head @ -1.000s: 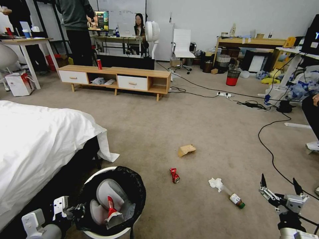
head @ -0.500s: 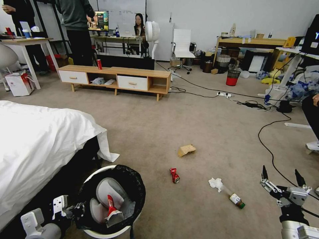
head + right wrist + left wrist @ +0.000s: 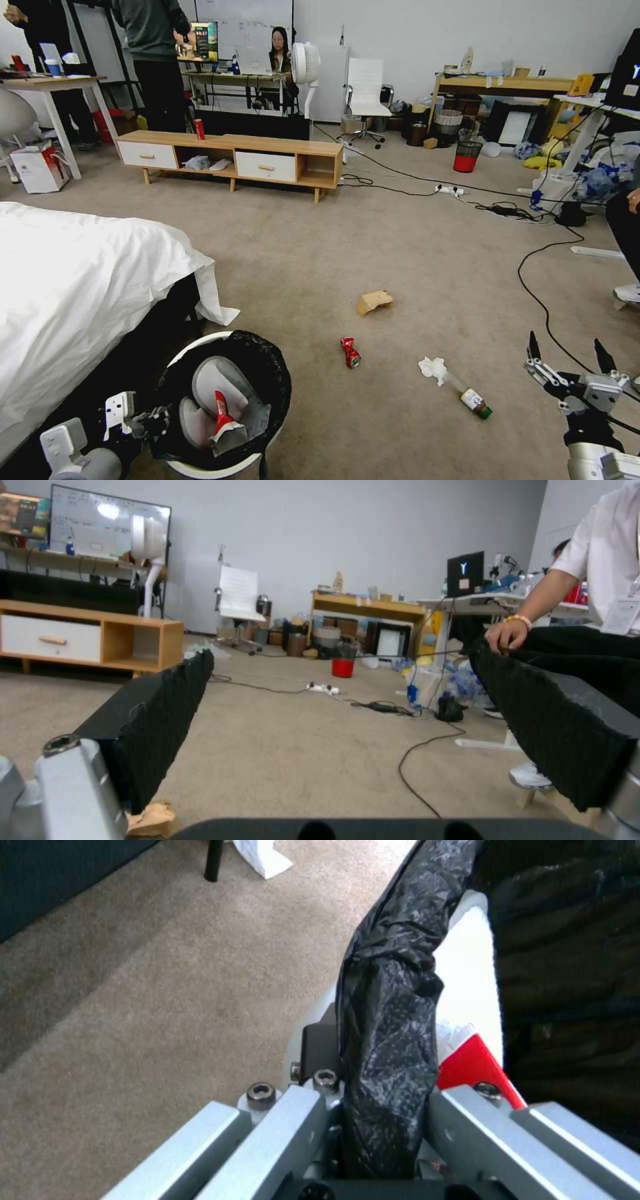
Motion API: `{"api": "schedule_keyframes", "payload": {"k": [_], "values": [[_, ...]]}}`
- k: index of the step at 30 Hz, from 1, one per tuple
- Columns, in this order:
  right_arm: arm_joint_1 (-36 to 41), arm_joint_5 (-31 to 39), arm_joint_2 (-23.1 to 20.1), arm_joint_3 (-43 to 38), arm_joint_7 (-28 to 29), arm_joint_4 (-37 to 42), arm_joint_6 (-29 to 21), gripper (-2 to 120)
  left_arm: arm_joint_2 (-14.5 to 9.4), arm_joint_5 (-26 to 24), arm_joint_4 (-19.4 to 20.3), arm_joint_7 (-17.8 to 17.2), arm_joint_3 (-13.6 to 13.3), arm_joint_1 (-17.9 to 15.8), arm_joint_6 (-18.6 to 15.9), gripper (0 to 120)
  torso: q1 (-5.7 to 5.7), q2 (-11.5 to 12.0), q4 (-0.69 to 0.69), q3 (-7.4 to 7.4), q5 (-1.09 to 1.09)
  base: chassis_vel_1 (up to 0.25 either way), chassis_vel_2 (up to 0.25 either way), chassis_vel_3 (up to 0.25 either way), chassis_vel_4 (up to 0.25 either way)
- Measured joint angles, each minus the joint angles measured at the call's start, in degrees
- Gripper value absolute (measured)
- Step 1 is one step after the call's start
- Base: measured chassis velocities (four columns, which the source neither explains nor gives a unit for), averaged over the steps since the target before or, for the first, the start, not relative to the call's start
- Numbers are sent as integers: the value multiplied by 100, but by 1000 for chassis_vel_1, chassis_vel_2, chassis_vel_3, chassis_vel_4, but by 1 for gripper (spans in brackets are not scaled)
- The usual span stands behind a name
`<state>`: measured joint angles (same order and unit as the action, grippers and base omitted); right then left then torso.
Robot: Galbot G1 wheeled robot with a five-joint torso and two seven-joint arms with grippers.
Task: Pick up the trash bin, then pick up the garbage from the floor and place it into the trash bin.
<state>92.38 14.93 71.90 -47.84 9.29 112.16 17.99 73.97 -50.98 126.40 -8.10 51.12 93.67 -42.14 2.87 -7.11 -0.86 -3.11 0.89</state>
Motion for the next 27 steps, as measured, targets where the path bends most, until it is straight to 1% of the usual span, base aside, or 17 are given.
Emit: {"api": "schedule_keyframes", "payload": {"k": [12, 27], "values": [[31, -4, -25, -40, -27, -2, 121, 100, 54, 3, 87, -5, 15, 57, 0, 1, 0, 0, 0, 0, 0, 0, 0, 0, 0], [58, -74, 3, -62, -69, -29, 184, 100, 23, -1, 82, 78, 49, 96, 7, 1, 0, 0, 0, 0, 0, 0, 0, 0, 0]]}}
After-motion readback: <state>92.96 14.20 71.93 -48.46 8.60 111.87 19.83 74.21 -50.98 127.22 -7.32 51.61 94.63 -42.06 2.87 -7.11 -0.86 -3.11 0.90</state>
